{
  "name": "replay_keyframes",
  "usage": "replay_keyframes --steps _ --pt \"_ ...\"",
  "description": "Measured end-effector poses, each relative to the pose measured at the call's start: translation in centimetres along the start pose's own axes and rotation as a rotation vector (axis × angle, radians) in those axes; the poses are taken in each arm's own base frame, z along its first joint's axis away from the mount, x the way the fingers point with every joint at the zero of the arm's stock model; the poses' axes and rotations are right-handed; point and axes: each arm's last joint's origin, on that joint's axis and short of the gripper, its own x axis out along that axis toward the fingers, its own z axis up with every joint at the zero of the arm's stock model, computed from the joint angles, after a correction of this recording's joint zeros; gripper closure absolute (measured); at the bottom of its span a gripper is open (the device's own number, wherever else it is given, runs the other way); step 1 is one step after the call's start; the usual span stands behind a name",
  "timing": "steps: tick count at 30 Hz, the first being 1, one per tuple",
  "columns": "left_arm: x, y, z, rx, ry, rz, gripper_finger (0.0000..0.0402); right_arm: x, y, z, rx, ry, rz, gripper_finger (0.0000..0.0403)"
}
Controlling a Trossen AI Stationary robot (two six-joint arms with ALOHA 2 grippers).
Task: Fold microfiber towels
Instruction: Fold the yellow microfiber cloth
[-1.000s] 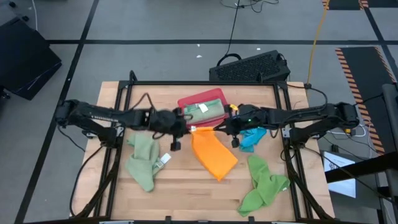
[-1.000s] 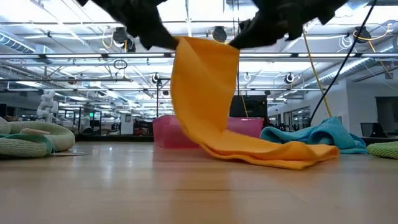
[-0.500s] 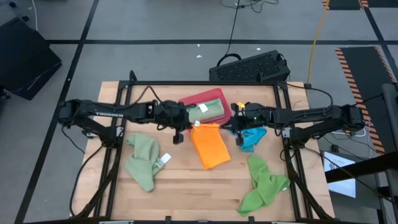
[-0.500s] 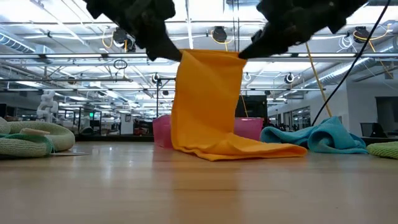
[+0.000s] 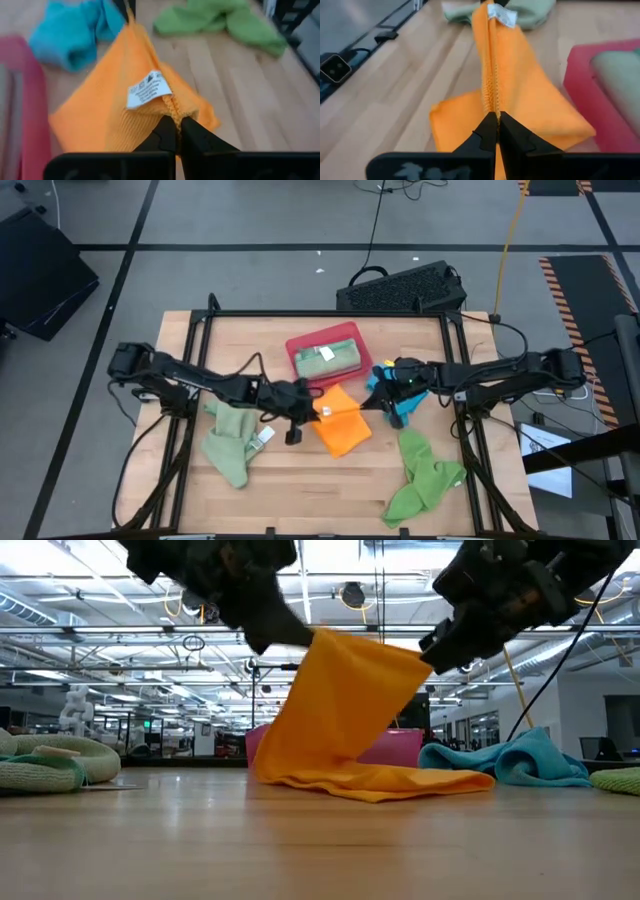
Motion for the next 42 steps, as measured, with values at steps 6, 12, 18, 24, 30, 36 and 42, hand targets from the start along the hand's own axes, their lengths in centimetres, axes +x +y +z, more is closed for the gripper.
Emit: replay_keyframes --steps 6,12,18,24,30,36,42 --pt "3.1 0.0 -1.3 -0.069 0.012 -0.015 0.0397 1.0 -0.1 -1.8 0.016 0.081 0.014 0.0401" --pt "5.5 -0.2 -2.4 -0.117 0.013 -0.056 0.0391 2.0 0.3 -3.1 0.046 0.159 0.049 0.0401" --pt "6.6 -0.9 -3.0 -0.144 0.017 -0.109 0.0393 2.9 0.9 -3.4 0.062 0.168 0.133 0.0401" --pt "7.7 -1.8 -2.7 -0.125 -0.044 -0.142 0.0397 3.4 1.2 -3.9 0.065 0.187 0.153 0.0401" --pt "8.1 -1.9 -3.4 -0.157 -0.017 -0.137 0.0384 3.7 1.1 -4.0 0.065 0.184 0.154 0.0396" --pt "8.5 -2.2 -3.7 -0.167 -0.015 -0.149 0.0394 3.7 1.2 -4.3 0.078 0.213 0.157 0.0364" --pt "8.4 -2.5 -3.0 -0.182 -0.084 -0.175 0.035 3.7 1.1 -4.3 0.076 0.21 0.155 0.032"
